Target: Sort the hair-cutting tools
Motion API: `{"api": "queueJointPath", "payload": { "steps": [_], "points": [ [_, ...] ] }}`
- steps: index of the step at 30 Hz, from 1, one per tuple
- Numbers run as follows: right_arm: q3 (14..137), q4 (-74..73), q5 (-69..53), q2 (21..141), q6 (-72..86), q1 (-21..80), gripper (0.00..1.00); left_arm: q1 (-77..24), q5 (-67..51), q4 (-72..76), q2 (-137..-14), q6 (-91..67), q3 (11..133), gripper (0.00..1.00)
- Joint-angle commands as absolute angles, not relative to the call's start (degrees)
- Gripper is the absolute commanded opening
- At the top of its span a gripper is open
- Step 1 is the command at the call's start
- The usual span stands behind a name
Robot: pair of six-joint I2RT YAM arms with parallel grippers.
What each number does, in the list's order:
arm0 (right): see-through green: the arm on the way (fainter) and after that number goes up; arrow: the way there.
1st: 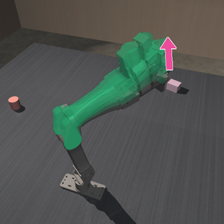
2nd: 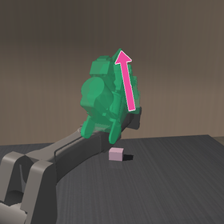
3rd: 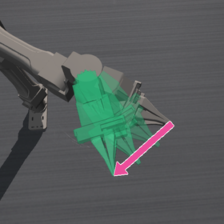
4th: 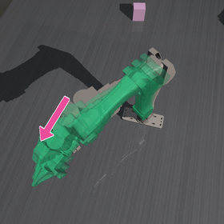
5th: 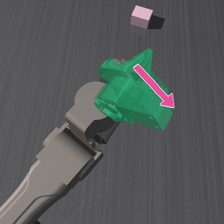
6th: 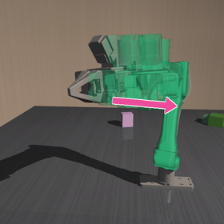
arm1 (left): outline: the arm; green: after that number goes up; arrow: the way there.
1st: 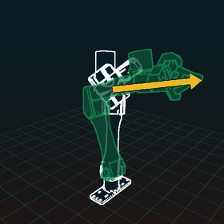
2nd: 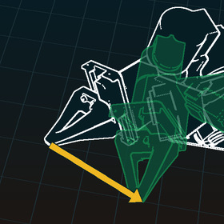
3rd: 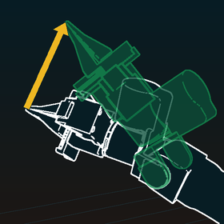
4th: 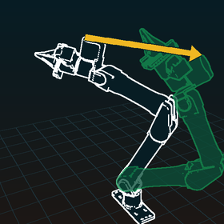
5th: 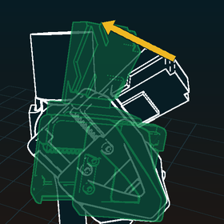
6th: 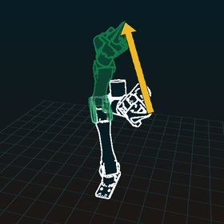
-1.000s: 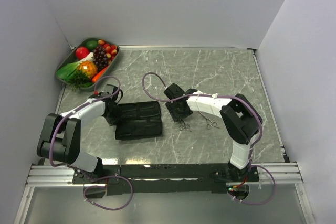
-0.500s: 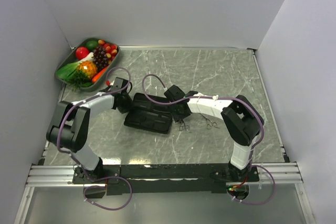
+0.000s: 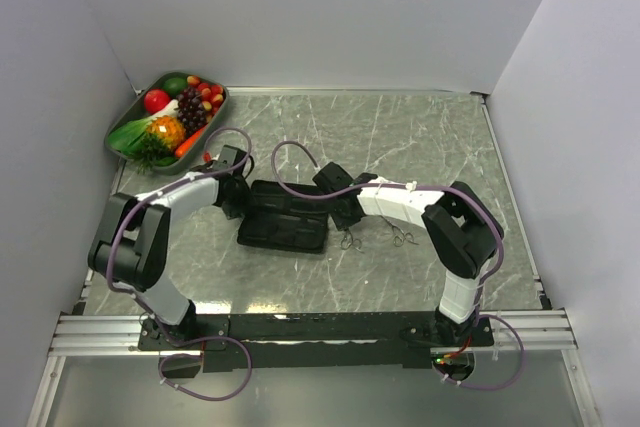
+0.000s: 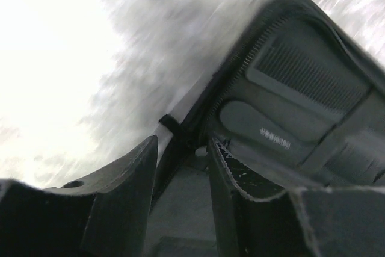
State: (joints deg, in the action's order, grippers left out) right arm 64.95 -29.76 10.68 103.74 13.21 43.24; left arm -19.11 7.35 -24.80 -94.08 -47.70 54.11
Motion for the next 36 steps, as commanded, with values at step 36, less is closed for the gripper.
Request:
{"api": "queueJointPath", "payload": {
  "steps": [36],
  "points": [
    [73.47,-47.90,9.06,91.49,11.09,47.37,0.00,-25.84,-1.15,-35.16,-85.52,-49.66,41.40,0.35]
  ]
}}
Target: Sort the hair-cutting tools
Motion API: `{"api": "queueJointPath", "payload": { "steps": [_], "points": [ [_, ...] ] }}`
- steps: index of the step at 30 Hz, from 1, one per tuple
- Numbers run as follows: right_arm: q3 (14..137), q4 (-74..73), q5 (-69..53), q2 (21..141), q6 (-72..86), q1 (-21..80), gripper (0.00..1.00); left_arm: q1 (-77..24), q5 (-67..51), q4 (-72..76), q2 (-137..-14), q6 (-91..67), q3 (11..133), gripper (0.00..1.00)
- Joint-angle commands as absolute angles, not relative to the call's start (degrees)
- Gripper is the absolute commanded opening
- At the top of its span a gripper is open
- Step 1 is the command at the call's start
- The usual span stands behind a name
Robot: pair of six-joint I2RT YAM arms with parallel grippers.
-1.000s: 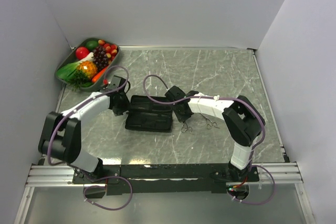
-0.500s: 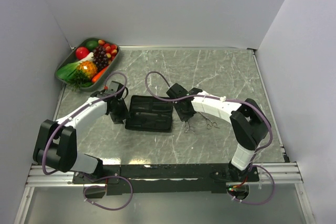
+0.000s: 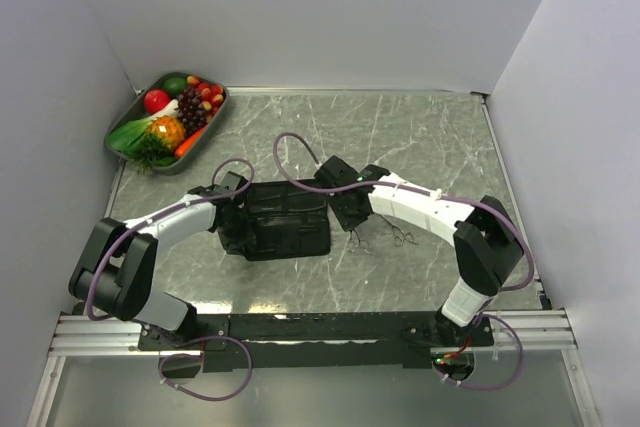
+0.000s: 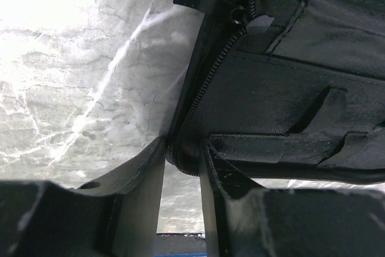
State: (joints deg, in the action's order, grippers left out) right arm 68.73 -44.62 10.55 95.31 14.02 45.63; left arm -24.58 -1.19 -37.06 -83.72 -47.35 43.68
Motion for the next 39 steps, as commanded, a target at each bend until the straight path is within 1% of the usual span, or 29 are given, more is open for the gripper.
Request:
{"api": "queueJointPath", "payload": {
  "steps": [1,4,7,11,15,25,39],
  "points": [
    [74.09,-48.42,8.53,91.67,10.47,48.24,0.00,-25.84,-0.79,-35.07,-85.60,-49.75,41.14,0.35],
    [77.24,-51.41,7.91,93.42,7.92,50.00,0.00,-25.84,-0.18,-34.37,-86.57,-50.27,40.78,0.38],
    [79.18,-54.92,8.09,96.06,4.93,52.38,0.00,-25.84,-0.18,-33.40,-87.19,-50.54,41.04,0.39],
    [79.19,-56.16,7.21,97.99,1.41,54.66,0.00,-25.58,-0.09,-32.96,-87.89,-49.40,42.53,0.41],
    [78.58,-55.55,3.79,98.88,-1.49,55.02,0.00,-24.26,2.98,-32.52,-88.68,-47.90,44.03,0.41],
    [76.55,-51.33,5.01,103.17,-8.26,60.55,0.00,-15.21,2.11,-29.88,-89.47,-43.34,44.82,0.41],
    [79.19,-49.31,6.94,108.37,-15.03,60.47,0.00,-11.87,1.76,-30.32,-90.88,-40.08,47.46,0.41]
  ]
}}
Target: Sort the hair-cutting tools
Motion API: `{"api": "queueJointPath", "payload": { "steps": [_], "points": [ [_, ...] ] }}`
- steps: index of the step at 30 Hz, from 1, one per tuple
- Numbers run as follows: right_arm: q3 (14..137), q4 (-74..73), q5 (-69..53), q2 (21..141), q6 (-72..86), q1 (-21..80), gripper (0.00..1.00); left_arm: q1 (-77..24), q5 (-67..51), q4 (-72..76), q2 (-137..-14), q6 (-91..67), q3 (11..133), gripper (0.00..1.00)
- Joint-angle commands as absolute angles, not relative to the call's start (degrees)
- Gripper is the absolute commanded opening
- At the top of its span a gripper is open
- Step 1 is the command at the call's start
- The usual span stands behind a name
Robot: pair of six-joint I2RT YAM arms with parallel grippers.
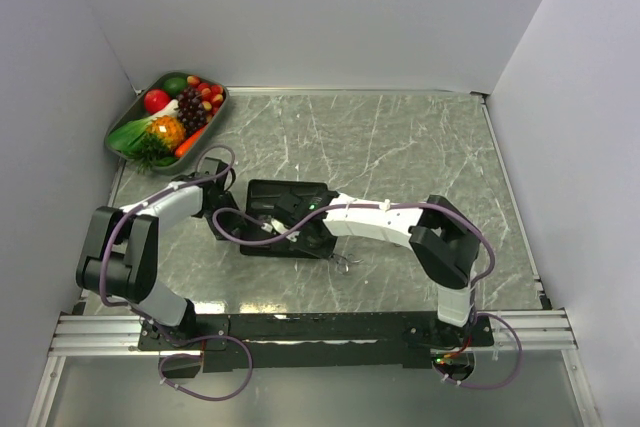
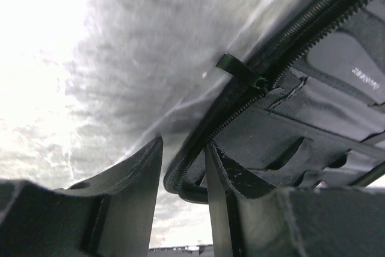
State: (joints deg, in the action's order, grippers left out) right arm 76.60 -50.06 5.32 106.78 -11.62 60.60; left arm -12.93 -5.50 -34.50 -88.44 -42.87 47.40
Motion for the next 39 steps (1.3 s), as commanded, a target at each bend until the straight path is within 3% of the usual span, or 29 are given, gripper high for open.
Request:
{"api": "queueJointPath", "payload": {
  "steps": [1,39],
  "points": [
    [79.36,-49.05,6.25,108.63,-15.12,60.64,0.00,-11.87,1.76,-30.32,-91.23,-39.82,47.81,0.41],
    [95.62,-41.31,7.99,122.26,-24.17,63.63,0.00,-11.69,0.53,-31.46,-90.44,-37.18,47.72,0.40]
  ]
}}
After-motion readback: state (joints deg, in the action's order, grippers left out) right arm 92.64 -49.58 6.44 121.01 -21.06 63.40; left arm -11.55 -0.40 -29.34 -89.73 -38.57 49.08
